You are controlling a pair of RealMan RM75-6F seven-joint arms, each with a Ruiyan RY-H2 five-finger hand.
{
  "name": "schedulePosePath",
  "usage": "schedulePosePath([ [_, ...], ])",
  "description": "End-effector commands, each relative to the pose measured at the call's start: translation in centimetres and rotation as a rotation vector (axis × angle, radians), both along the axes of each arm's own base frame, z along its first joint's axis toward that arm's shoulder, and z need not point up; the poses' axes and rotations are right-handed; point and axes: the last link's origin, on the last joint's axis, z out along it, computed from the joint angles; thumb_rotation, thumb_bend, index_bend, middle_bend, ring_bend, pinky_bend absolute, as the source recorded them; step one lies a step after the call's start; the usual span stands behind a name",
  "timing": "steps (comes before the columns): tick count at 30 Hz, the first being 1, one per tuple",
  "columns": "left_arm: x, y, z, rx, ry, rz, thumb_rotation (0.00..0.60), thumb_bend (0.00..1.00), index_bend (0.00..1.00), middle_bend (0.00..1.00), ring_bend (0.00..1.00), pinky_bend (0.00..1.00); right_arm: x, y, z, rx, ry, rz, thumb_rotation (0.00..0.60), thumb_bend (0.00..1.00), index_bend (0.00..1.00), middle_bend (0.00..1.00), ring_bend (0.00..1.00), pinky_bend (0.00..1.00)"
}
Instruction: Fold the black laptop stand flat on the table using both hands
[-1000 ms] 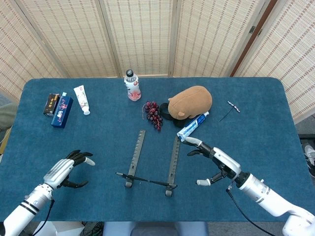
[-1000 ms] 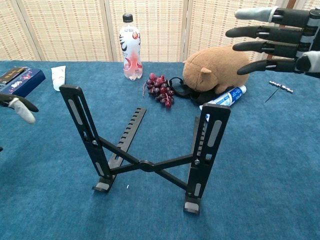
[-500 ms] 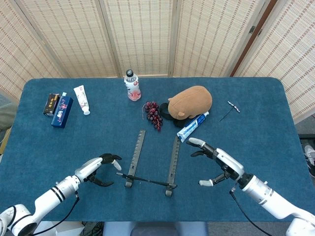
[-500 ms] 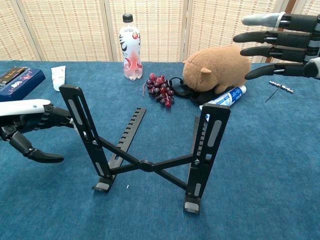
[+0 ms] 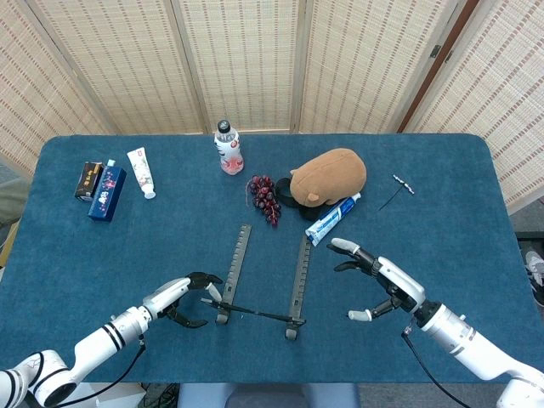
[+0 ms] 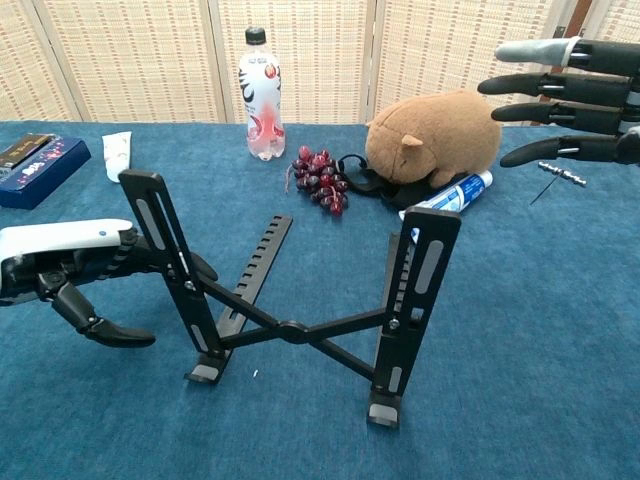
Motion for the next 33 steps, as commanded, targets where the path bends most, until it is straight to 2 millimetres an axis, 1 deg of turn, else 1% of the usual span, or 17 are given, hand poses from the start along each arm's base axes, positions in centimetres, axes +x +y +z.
schedulePosePath([
  [1,0.1,0.0,-0.1,-0.005,-0.003,0.000,0.600,0.22,0.36,0.17,0.15,0.00,-0.1,0.1,0.0,0.001,0.001,-0.002,0.600,0.03,0.00,0.10,0.06,0.22],
  [9,0.4,-0.1,-0.1,-0.013,0.000,-0.006,0.600,0.22,0.36,0.17,0.15,0.00,-0.3,0.2,-0.1,0.005,0.000,-0.007,0.600,0.03,0.00,0.10,0.05,0.22],
  [18,0.0,-0.6,-0.3,-0.034,0.016,-0.002,0.600,0.22,0.37,0.17,0.15,0.00,-0.5,0.4,-0.2,0.010,0.001,-0.010,0.600,0.03,0.00,0.10,0.05,0.22],
  [26,-0.2,-0.6,0.2,-0.018,0.015,0.008,0.600,0.22,0.37,0.17,0.15,0.00,-0.7,0.4,-0.6,0.019,0.045,0.010,0.600,0.03,0.00,0.10,0.05,0.22],
  [29,-0.3,-0.5,0.7,0.010,0.009,0.006,0.600,0.22,0.34,0.17,0.15,0.00,-0.6,0.6,-1.0,0.025,0.110,0.052,0.600,0.03,0.00,0.09,0.04,0.22],
  [33,-0.4,-0.2,1.9,0.084,0.008,-0.014,0.600,0.22,0.25,0.17,0.15,0.00,-0.5,0.7,-1.6,0.070,0.217,0.104,0.600,0.03,0.00,0.04,0.01,0.21],
])
